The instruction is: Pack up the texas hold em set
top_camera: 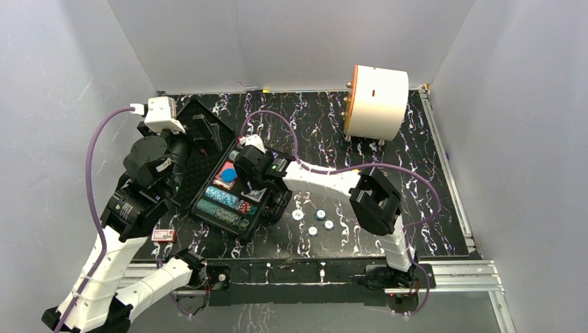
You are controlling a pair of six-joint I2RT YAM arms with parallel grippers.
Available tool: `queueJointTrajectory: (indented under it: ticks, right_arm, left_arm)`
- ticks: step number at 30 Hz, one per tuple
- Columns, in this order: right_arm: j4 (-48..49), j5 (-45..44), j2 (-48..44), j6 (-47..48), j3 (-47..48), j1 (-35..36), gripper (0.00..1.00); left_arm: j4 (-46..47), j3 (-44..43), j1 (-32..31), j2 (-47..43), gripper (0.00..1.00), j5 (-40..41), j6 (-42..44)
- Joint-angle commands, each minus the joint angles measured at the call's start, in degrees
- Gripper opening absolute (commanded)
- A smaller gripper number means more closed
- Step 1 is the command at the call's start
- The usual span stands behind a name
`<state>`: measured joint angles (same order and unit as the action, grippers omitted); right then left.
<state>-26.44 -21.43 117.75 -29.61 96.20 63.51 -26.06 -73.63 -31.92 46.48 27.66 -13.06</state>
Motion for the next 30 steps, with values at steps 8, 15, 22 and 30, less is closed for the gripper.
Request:
queueJointTrajectory:
  ticks: [8,15,22,30]
  right_arm:
    - [2.42,-6.33,-16.72,-4.56,-9.39,-4.34,0.84]
    - [-2.98,-9.17,-25.01,-13.79,-22.90,-17.29,0.83]
    - [-2.84,-8.70,-29.75,-17.89,-34.84,-28.95,0.83]
    - [5.29,-4.26,-27.77,-10.38,-42.67,-37.39,0.80]
  left_arm:
    - [0.05,-2.80,0.34,0.39,0.98,-1.15,-0.36]
    - [-0.02,-1.52,0.31,1.04,0.98,-2.85,-1.65]
    - [0.11,-1.32,0.28,2.77,0.98,-3.81,-1.79]
    - [0.14,-0.75,0.28,3.66,0.98,-5.41,-2.23]
